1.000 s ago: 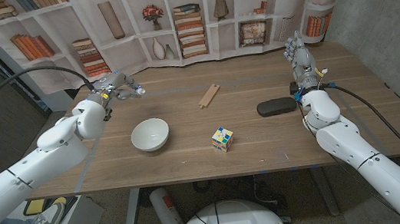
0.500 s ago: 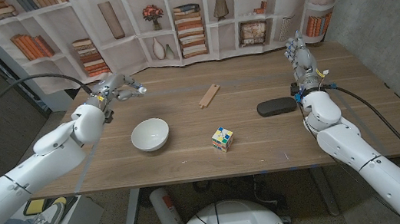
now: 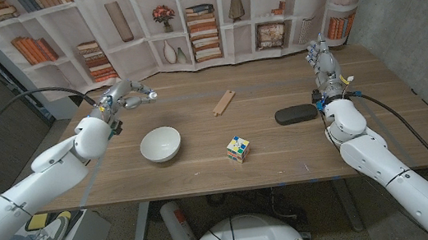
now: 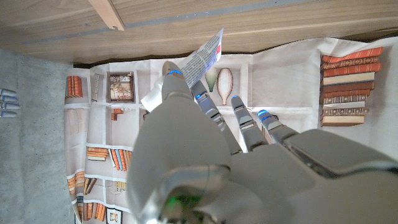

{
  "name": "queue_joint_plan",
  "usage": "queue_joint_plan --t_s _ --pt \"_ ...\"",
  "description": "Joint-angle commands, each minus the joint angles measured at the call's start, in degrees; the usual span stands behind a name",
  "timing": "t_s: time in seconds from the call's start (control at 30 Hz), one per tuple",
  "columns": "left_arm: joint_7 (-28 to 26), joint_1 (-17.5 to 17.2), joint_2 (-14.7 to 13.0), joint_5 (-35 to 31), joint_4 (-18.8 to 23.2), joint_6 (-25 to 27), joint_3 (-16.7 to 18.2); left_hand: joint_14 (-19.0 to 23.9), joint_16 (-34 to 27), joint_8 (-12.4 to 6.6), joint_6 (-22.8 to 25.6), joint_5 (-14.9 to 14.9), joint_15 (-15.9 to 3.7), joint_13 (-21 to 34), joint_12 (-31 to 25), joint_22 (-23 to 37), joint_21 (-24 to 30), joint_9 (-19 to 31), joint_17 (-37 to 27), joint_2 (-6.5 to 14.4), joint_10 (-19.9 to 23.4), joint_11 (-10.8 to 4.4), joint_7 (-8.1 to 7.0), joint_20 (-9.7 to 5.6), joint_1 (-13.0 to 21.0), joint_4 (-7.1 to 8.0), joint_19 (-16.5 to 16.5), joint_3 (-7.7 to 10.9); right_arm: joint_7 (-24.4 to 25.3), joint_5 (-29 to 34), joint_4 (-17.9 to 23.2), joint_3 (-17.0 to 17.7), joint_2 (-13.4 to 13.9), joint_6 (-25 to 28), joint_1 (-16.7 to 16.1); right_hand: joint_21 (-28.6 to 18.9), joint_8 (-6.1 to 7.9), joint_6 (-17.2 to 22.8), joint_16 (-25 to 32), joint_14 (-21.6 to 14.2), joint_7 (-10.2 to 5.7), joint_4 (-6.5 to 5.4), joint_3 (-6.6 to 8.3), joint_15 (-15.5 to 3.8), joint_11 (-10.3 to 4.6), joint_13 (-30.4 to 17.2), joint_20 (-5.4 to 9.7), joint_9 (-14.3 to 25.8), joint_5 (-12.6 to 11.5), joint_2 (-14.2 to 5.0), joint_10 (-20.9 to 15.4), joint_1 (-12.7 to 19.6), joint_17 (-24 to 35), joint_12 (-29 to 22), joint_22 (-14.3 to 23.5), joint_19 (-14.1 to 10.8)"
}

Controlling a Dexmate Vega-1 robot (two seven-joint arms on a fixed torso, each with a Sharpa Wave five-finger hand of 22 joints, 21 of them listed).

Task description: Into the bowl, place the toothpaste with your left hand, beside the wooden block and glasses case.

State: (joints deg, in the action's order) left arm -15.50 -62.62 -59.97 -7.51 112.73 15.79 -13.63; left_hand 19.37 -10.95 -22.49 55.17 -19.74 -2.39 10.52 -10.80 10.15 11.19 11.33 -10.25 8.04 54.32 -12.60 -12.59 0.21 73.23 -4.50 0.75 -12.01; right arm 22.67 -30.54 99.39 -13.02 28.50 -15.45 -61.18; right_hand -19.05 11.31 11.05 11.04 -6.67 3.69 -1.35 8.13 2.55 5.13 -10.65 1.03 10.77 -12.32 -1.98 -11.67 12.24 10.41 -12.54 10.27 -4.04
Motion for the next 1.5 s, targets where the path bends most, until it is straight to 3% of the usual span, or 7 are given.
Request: queue_joint_plan --t_s 0.03,0.47,0.53,0.57,0.63,1.33,1.5 --pt "-3.19 -3.46 1.83 4.06 -0.54 -3.01 2.85 0.27 -0.08 -0.38 0.64 -0.01 -8.53 0.27 -0.1 0.05 0.15 0.12 -0.14 0.12 0.63 -0.05 -0.17 0.58 0.5 0.37 0.16 -0.26 -0.2 -0.09 0.52 0.39 0.28 0.09 -0.44 0.13 0.01 0.49 -0.07 -0.35 -0.01 -0.08 -0.21 0.08 0.04 -0.21 -0.05 0.13 -0.23 -0.13 -0.58 -0.24 0.09 -0.27 0.09 -0.53" --pt "-3.07 -4.98 2.94 5.36 1.13 -2.12 2.55 0.43 -0.1 -0.17 0.61 0.14 -8.47 0.28 -0.07 0.06 0.16 0.09 -0.14 0.1 0.78 -0.05 -0.17 0.97 0.57 0.49 0.16 -0.3 0.03 -0.07 2.01 1.24 1.04 0.63 -1.25 0.39 0.0 0.48 -0.06 -0.46 -0.05 -0.04 -0.26 0.12 0.01 -0.21 -0.12 0.13 -0.23 -0.16 -0.62 -0.26 0.09 -0.25 0.1 -0.57" --pt "-5.75 -5.13 5.01 4.5 2.34 1.17 1.82 0.44 -0.09 -0.11 0.55 0.17 -8.45 0.28 -0.05 0.07 0.15 0.08 -0.14 0.09 0.79 -0.05 -0.17 0.88 0.57 0.51 0.17 -0.31 -0.1 -0.19 1.94 1.34 1.03 0.51 -1.33 0.42 0.0 0.48 -0.05 -0.5 -0.05 -0.04 -0.28 0.04 -0.06 -0.21 -0.1 0.12 -0.23 -0.17 -0.59 -0.27 0.09 -0.24 0.1 -0.62" --pt "-3.51 -4.7 3.72 4.87 2.73 1.77 1.47 0.45 -0.09 -0.08 0.52 0.18 -8.45 0.28 -0.05 0.07 0.13 0.07 -0.14 0.1 0.79 -0.05 -0.17 0.96 0.57 0.52 0.23 -0.31 -0.14 -0.24 1.85 1.38 0.98 0.39 -1.37 0.44 0.01 0.49 -0.05 -0.5 -0.06 -0.03 -0.28 0.05 -0.02 -0.21 -0.09 0.12 -0.23 -0.17 -0.56 -0.27 0.09 -0.22 0.1 -0.61" --pt "-5.2 -4.86 5.0 4.52 2.97 2.41 0.97 0.44 -0.08 -0.01 0.47 0.21 -8.43 0.27 -0.02 0.07 0.07 0.06 -0.14 0.1 0.76 -0.05 -0.17 1.19 0.57 0.55 0.39 -0.32 -0.3 -0.46 1.52 1.47 0.77 -0.02 -1.43 0.46 -0.01 0.46 -0.06 -0.51 -0.02 -0.03 -0.29 0.05 -0.02 -0.21 -0.1 0.12 -0.23 -0.17 -0.58 -0.27 0.09 -0.23 0.1 -0.62" --pt "-3.24 -9.49 2.72 8.46 5.77 -1.22 4.82 0.28 -0.02 0.67 -0.26 0.48 -8.28 0.25 0.2 0.1 -0.01 -0.03 -0.14 0.31 0.19 -0.04 -0.19 1.87 0.71 0.73 0.95 -0.21 -1.58 -1.36 0.12 1.49 0.79 -0.42 -0.89 0.87 0.01 0.52 -0.12 -0.47 -0.04 0.04 -0.38 0.04 -0.03 -0.2 -0.11 0.12 -0.23 -0.24 -0.61 -0.3 0.09 -0.19 0.12 -0.78" --pt "-3.73 -11.38 3.33 9.68 6.43 -2.38 6.6 0.26 -0.01 0.72 -0.26 0.53 -8.28 0.26 0.2 0.11 0.02 -0.03 -0.14 0.35 0.15 -0.04 -0.19 1.96 0.76 0.74 0.93 -0.18 -1.37 -1.24 0.33 1.58 0.91 -0.34 -0.96 0.98 0.01 0.54 -0.11 -0.52 0.02 0.06 -0.4 0.08 -0.02 -0.2 -0.14 0.12 -0.23 -0.25 -0.61 -0.3 0.08 -0.17 0.12 -0.8"
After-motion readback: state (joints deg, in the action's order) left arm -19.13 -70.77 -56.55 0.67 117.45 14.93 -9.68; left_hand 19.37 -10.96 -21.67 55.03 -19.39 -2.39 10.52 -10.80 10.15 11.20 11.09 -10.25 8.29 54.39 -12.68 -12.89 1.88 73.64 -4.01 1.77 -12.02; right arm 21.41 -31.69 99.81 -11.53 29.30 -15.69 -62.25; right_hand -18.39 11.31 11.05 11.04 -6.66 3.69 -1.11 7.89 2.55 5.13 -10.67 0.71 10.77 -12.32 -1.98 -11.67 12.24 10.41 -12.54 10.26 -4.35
